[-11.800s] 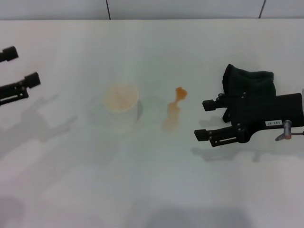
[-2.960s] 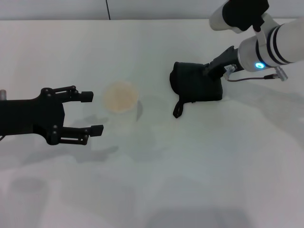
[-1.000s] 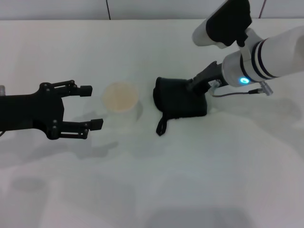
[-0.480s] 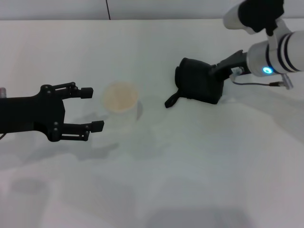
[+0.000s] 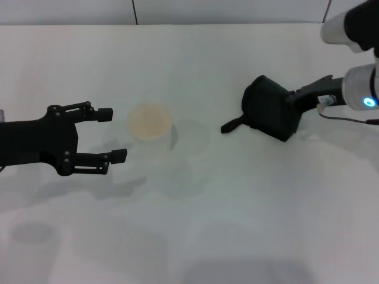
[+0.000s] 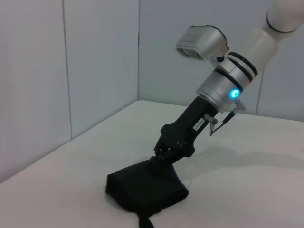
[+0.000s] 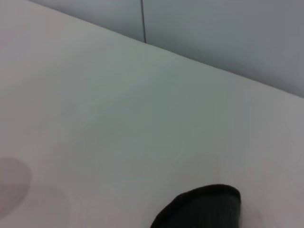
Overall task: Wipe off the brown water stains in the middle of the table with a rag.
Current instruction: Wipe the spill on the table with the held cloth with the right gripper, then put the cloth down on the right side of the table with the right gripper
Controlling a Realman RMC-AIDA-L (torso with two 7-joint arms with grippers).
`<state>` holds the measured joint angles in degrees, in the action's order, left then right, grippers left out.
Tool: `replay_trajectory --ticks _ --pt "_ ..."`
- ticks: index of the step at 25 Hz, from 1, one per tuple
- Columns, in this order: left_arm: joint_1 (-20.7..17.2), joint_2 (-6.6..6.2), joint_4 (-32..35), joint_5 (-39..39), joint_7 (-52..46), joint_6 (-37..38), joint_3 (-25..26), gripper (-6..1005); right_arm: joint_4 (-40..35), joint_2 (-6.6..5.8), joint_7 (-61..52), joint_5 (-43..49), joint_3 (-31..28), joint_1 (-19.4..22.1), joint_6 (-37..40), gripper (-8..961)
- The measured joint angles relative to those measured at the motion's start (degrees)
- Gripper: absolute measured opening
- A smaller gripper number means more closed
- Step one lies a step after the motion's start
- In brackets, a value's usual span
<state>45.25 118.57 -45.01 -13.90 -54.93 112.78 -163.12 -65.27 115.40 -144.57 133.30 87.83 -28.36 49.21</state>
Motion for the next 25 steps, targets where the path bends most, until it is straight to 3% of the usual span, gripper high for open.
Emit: replay_trajectory --ticks 25 --pt "-0.9 -0.23 -0.1 -2.4 -0.6 0.2 0.0 884 -12.5 -0.40 0.3 5.9 -9.5 9.5 16.0 180"
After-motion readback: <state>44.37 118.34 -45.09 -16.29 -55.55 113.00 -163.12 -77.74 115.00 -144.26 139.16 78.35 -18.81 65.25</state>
